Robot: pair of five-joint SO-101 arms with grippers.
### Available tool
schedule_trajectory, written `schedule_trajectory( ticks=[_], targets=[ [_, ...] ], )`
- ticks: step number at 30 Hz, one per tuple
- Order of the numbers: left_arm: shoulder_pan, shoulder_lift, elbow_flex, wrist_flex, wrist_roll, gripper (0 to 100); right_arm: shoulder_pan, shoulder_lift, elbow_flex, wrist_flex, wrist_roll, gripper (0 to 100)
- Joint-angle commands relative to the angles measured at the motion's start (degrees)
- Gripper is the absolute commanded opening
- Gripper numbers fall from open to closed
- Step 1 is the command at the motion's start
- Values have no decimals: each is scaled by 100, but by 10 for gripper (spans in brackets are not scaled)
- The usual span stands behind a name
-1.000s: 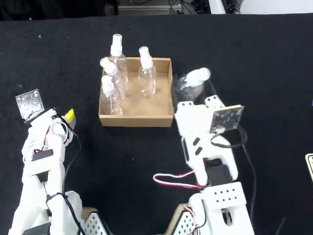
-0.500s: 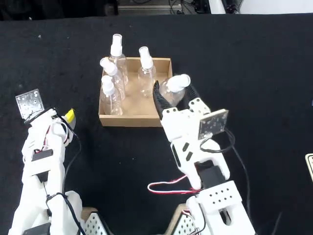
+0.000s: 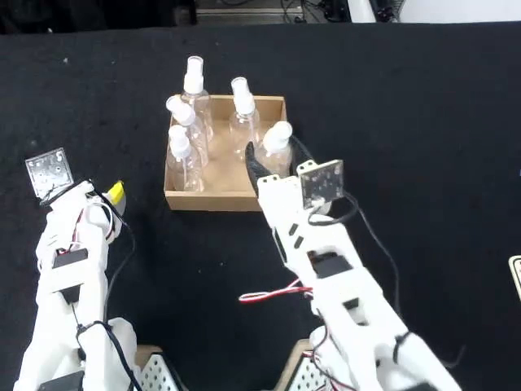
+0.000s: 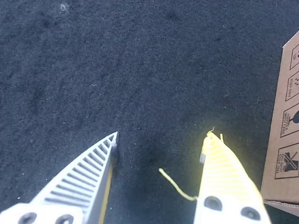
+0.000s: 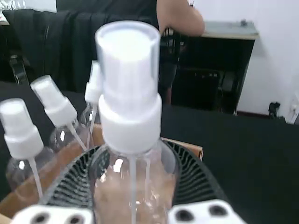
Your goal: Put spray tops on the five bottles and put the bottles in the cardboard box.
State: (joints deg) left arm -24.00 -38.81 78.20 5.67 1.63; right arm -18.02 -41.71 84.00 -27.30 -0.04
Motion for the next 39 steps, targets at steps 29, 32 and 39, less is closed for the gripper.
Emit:
schedule_trajectory(
  ticks=[29, 32, 39],
  targets=[
    [-22, -167, -66, -123, -44, 263, 35, 2932, -1288, -1442, 62, 15],
    [-22, -167, -66, -123, -44, 263, 44, 2941, -1332, -1442, 44, 15],
    [-22, -167, -66, -123, -44, 263, 44, 2941, -1323, -1442, 35, 15]
  ],
)
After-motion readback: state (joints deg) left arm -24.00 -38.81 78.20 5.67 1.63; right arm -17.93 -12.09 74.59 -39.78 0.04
